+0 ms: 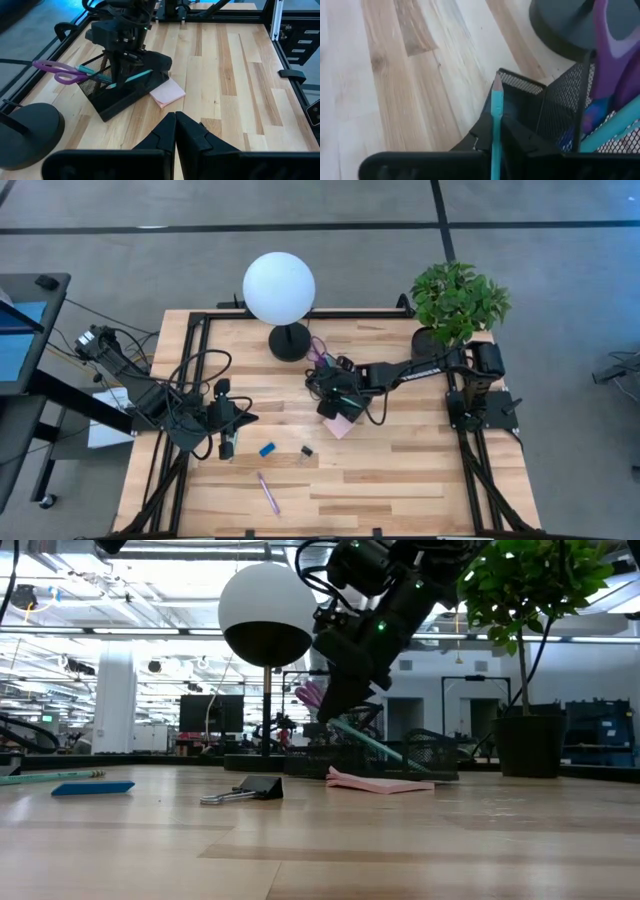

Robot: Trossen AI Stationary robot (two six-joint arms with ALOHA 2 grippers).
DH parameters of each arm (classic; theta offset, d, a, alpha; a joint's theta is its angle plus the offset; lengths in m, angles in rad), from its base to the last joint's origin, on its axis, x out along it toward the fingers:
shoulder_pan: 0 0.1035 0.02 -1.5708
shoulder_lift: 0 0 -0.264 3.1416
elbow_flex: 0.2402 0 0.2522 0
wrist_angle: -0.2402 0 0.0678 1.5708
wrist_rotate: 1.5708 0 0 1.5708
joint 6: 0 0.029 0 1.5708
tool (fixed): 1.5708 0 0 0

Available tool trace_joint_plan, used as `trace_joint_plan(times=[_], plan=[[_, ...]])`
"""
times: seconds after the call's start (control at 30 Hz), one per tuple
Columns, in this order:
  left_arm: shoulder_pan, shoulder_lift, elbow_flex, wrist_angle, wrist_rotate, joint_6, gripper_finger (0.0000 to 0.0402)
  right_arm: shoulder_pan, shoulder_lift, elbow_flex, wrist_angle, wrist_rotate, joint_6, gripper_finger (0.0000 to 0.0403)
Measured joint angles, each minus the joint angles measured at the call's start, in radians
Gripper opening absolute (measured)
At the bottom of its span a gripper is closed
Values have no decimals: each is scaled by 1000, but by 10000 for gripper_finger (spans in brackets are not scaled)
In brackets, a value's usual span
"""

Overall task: Pick and place office supplies into organizer
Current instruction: Put the right blue pencil into the desk organizer

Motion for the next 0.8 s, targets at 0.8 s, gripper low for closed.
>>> trace_joint_plan(times=[0.8], plan=[[0,0,0,-4,0,2,3,10,-3,414,-44,323,-257,9]])
